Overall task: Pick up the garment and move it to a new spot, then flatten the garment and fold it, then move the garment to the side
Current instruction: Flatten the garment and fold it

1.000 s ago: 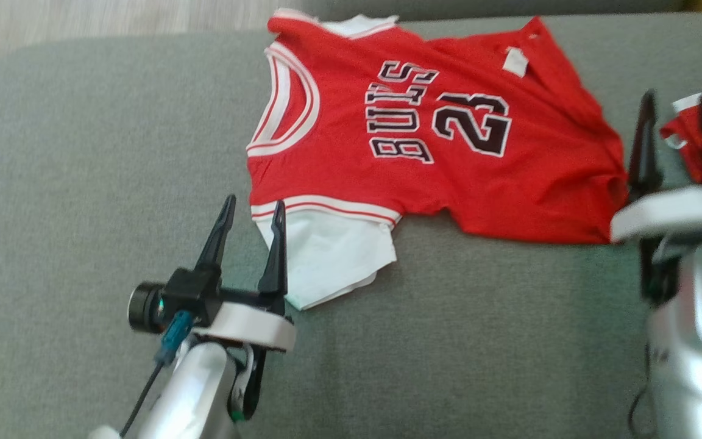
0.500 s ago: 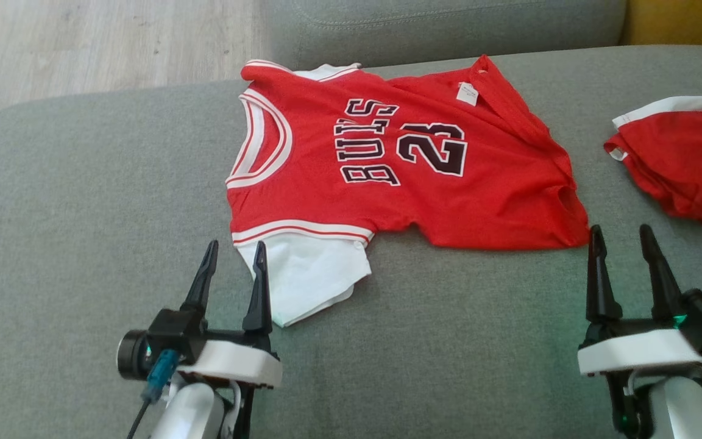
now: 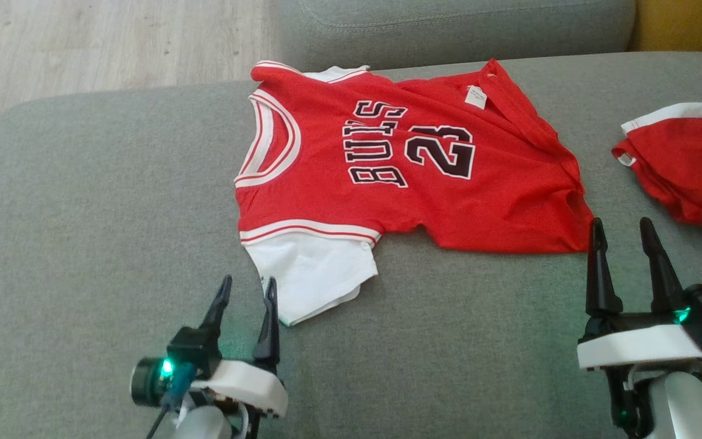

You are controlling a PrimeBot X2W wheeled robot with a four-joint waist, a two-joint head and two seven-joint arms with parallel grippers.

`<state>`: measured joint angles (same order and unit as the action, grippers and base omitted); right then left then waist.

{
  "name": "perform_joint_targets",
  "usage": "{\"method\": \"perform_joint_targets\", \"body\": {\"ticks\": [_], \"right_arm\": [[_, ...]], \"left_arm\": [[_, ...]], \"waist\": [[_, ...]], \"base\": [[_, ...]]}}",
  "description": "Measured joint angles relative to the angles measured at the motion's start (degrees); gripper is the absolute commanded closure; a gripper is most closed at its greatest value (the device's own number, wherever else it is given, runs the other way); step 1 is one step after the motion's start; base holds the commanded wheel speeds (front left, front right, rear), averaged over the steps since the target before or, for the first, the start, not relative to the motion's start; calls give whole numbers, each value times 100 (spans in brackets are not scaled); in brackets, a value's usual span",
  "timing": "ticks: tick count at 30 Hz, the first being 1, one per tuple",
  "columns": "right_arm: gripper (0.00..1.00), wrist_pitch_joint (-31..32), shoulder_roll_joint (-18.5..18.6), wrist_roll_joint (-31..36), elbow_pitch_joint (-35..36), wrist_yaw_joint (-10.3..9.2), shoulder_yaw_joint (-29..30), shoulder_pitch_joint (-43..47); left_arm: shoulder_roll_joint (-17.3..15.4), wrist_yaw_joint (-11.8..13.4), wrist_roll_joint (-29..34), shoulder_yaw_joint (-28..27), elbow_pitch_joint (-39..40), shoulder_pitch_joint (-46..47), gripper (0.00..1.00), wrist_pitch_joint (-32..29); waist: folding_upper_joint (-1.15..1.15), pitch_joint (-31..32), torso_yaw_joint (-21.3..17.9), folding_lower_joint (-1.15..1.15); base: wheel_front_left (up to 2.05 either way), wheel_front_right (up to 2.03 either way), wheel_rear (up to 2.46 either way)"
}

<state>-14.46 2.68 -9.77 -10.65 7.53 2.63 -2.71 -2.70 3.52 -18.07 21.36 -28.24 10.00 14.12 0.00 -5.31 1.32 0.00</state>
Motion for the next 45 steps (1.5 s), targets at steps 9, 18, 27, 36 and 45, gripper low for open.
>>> {"method": "perform_joint_targets", "body": {"ticks": [9,18,27,36,45], "right_arm": [[0,0,-1,-43,-43,0,-25,-1],[0,0,-2,-83,-65,0,-112,-13],[0,0,-2,-101,-129,0,-132,-24],[0,19,-4,141,-892,0,225,-104],[0,514,-5,211,-2125,0,617,-955]], "left_arm": [[-2,-109,-274,422,-491,47,0,-413],[-1,120,-375,431,-915,463,0,-693],[-9,-68,-477,514,-1081,688,80,-1066],[-3,-100,-582,467,-711,641,100,-345],[-8,-136,-369,224,510,660,100,15]], "waist": [[0,-50,26,0],[0,-229,-149,1],[0,-300,-271,0],[0,-186,-189,0],[0,-297,1,0]], "base": [[0,0,0],[0,0,0],[0,0,0],[0,0,0],[0,0,0]]}}
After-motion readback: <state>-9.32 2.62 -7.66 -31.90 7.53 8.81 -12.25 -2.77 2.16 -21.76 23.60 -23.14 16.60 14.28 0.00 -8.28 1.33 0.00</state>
